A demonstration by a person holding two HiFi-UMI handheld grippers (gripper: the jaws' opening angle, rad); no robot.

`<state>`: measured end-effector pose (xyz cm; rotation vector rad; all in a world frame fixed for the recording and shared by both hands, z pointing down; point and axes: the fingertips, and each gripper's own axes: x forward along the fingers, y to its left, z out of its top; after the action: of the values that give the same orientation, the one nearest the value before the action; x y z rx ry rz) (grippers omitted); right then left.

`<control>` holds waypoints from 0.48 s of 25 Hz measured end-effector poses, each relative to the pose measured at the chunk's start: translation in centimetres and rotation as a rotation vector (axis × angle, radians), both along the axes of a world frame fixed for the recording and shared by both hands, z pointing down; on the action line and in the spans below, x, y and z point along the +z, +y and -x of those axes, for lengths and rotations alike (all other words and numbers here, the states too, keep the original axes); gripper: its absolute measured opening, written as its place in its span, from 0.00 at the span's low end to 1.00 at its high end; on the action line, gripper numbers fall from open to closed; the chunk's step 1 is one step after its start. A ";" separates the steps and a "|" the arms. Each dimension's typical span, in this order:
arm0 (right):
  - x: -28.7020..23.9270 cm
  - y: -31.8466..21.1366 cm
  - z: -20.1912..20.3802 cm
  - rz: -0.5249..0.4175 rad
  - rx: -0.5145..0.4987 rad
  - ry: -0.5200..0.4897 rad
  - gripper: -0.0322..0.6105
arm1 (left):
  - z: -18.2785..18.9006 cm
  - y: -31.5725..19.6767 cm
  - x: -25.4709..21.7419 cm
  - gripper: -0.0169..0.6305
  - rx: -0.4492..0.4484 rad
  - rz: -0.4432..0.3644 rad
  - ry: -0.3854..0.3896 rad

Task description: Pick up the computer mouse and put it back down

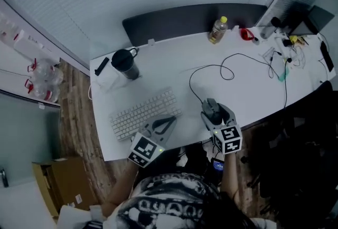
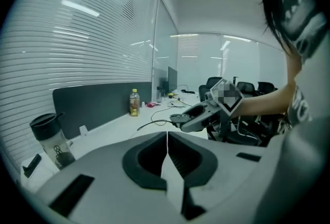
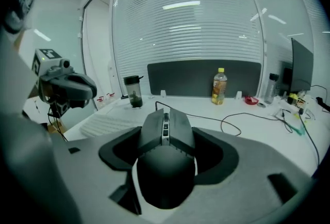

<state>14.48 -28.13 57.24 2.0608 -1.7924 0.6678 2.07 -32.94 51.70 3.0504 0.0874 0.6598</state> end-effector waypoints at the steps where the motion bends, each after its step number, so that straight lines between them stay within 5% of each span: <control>1: -0.8 0.5 -0.3 -0.010 0.017 0.005 0.52 | -0.4 0.2 0.0 0.03 0.019 0.002 0.001; 12: -3.0 5.8 -3.9 -0.033 0.122 0.024 0.52 | -5.9 3.3 -0.2 0.03 0.128 0.011 0.033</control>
<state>18.34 -22.35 54.22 2.2042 -1.6860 0.6476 7.92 -29.69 51.50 3.0656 0.2882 0.6127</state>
